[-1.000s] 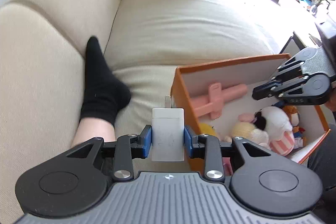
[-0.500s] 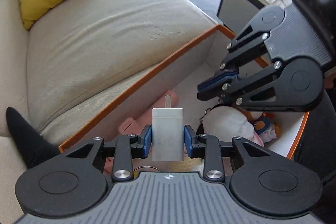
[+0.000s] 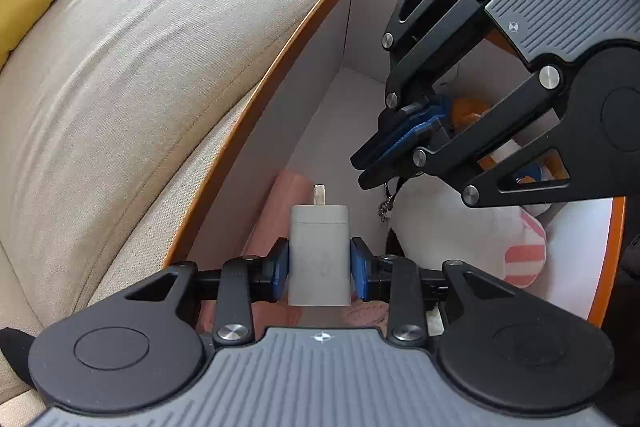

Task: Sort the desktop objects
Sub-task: 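Carry the charger block into the box and open the left tool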

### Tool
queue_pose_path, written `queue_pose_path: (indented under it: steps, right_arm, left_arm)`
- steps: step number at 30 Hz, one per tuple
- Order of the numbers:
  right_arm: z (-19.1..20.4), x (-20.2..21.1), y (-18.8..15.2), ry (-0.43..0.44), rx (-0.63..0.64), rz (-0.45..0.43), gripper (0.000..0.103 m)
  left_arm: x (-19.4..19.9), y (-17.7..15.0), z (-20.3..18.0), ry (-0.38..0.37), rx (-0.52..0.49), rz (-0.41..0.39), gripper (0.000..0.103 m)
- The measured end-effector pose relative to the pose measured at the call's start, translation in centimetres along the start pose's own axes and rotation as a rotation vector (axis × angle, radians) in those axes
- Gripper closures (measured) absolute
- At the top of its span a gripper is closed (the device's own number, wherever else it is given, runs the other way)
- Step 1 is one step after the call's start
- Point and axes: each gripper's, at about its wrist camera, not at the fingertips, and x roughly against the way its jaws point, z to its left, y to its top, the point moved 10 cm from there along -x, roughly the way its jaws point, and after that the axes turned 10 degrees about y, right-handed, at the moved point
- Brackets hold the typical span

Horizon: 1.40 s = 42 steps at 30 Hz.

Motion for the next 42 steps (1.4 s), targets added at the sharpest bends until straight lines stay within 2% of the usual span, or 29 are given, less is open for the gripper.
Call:
queue_pose_path:
  steps: [3,10,14,17,21,23,27,33,35,37,42]
  right_arm:
    - [-0.1,-0.9,0.0,0.007,-0.002,0.016,0.098]
    - [0.1,-2.3,-0.4,0.022,-0.006,0.058,0.098]
    - [0.1,-2.6,-0.5,0.030,-0.013,0.067,0.097]
    - [0.5,-2.9,-0.4,0.036,0.013,0.071,0.082]
    - [1.1,-3.4,0.0,0.008,0.119,0.073,0.067]
    - [1.0,-3.9,0.3,-0.019,0.160,0.083,0.066]
    - [0.8,-5.2,0.5,0.005,0.086,0.141,0.066]
    - [0.8,-5.8,1.1,-0.036,-0.042,0.100,0.062]
    - [0.7,-5.8,1.1,-0.047,-0.106,0.089,0.062]
    - [1.0,-5.9,1.2,-0.049,-0.101,0.071,0.062]
    - [1.7,-5.8,1.0,-0.098,-0.011,0.075,0.063]
  left_arm:
    - [-0.7,-0.3,-0.5,-0.014,-0.046,0.000,0.066]
    - [-2.3,-1.7,-1.6,0.019,-0.127,0.018,0.066]
    - [-2.0,-1.9,-2.0,0.023,-0.127,-0.018,0.066]
    - [-1.2,-2.1,-1.8,0.032,-0.106,-0.035,0.066]
    - [0.8,-3.2,-0.8,0.050,-0.030,-0.063,0.066]
    - [1.8,-4.1,-0.1,0.065,0.023,-0.077,0.066]
    - [4.3,-6.0,1.5,0.101,0.190,-0.126,0.066]
    - [7.0,-9.0,1.9,0.156,0.355,-0.194,0.066]
    - [7.5,-8.6,2.6,0.167,0.413,-0.210,0.066]
    - [7.9,-7.4,3.3,0.163,0.450,-0.235,0.066]
    - [9.8,-8.8,3.6,0.157,0.504,-0.266,0.066]
